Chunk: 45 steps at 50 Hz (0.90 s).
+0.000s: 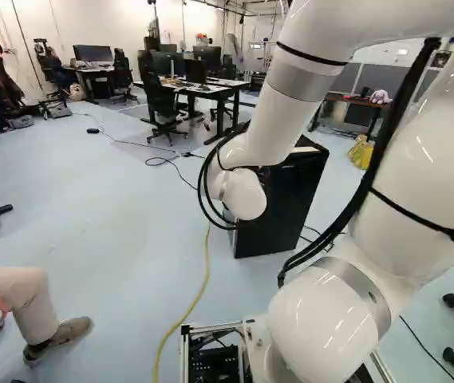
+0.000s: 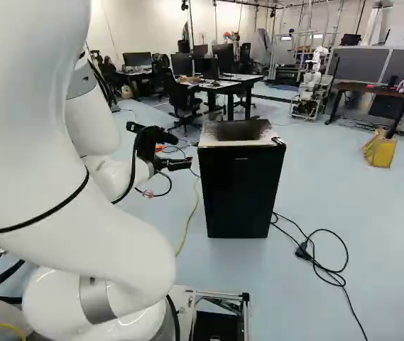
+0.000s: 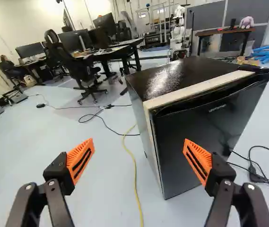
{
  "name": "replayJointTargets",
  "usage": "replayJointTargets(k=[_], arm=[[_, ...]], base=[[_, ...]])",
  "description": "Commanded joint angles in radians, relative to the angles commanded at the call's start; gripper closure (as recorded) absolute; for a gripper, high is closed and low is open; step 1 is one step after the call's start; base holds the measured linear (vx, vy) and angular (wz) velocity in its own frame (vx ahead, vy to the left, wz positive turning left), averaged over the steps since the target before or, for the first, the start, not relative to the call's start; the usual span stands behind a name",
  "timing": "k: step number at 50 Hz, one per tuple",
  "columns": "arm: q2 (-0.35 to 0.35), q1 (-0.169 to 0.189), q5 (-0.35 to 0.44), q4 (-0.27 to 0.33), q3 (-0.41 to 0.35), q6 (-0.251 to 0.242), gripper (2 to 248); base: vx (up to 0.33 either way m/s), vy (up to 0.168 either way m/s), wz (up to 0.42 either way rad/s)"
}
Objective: Grab a drink from the fridge
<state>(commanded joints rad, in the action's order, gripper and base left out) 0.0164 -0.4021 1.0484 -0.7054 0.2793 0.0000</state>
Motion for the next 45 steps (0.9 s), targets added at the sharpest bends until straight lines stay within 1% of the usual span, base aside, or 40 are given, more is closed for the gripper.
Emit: replayJointTargets(k=[11, 19, 32, 45], arm=[[-0.048, 0.001, 0.040, -0.066, 0.014, 0.000, 3], [-0.079, 0.002, 0.068, -0.103, 0.021, 0.000, 3], [-0.133, 0.001, 0.117, -0.155, 0.035, 0.000, 3], [-0.197, -0.007, 0.166, -0.193, 0.062, 0.000, 3]], base=[[0.000, 0.000, 0.000], [0.000, 0.000, 0.000], [0.000, 0.000, 0.000], [0.000, 0.000, 0.000]])
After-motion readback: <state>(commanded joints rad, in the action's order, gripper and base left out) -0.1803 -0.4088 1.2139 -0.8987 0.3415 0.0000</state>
